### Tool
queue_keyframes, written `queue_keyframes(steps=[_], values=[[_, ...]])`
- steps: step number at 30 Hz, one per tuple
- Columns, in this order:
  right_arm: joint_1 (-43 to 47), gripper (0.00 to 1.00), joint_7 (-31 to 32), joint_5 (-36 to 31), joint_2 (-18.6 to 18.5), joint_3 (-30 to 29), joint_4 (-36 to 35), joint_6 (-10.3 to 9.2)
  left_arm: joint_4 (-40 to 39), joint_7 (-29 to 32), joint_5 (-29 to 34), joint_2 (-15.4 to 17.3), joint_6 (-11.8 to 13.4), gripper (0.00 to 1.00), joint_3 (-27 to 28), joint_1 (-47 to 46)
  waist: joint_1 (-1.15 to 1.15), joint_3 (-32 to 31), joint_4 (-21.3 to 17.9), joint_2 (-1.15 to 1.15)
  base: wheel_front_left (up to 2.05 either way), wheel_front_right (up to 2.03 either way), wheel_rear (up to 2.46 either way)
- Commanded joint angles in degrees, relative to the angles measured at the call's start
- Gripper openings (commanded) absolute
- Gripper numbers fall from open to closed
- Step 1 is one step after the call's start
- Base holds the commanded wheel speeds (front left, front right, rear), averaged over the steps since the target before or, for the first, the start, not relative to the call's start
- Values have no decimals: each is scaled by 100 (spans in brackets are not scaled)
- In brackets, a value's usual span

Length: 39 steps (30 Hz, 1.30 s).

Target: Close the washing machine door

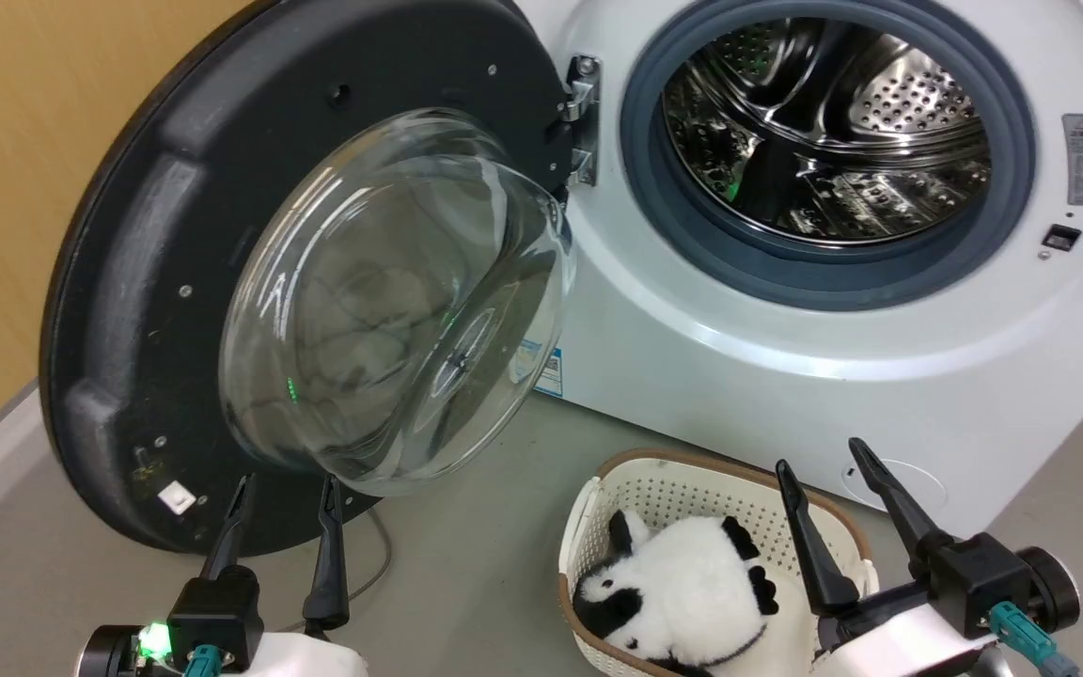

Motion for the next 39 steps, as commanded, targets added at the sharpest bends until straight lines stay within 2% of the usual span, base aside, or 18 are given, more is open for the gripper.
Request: queue_keyframes(steps=[1, 28, 37, 38, 39], values=[[-63, 100, -50, 29, 3, 24, 20, 4, -39, -59, -39, 37, 47, 100, 18, 74, 0, 6, 45, 0, 0, 0, 0], [-83, 100, -379, -29, 4, 120, 76, 5, -380, -389, -81, 117, 96, 100, 26, 234, 0, 123, 729, 0, 0, 0, 0], [-48, 100, -379, -79, 4, 105, 46, 5, -362, -389, -152, 88, 33, 100, 35, 252, 0, 176, 730, 0, 0, 0, 0], [-41, 100, -379, -81, 4, 102, 41, 5, -360, -389, -231, 72, 5, 94, 55, 251, 0, 181, 731, 0, 0, 0, 0], [-37, 100, -379, -84, 4, 98, 37, 5, -378, -389, -328, 54, -26, 0, 90, 247, 0, 182, 731, 0, 0, 0, 0]])
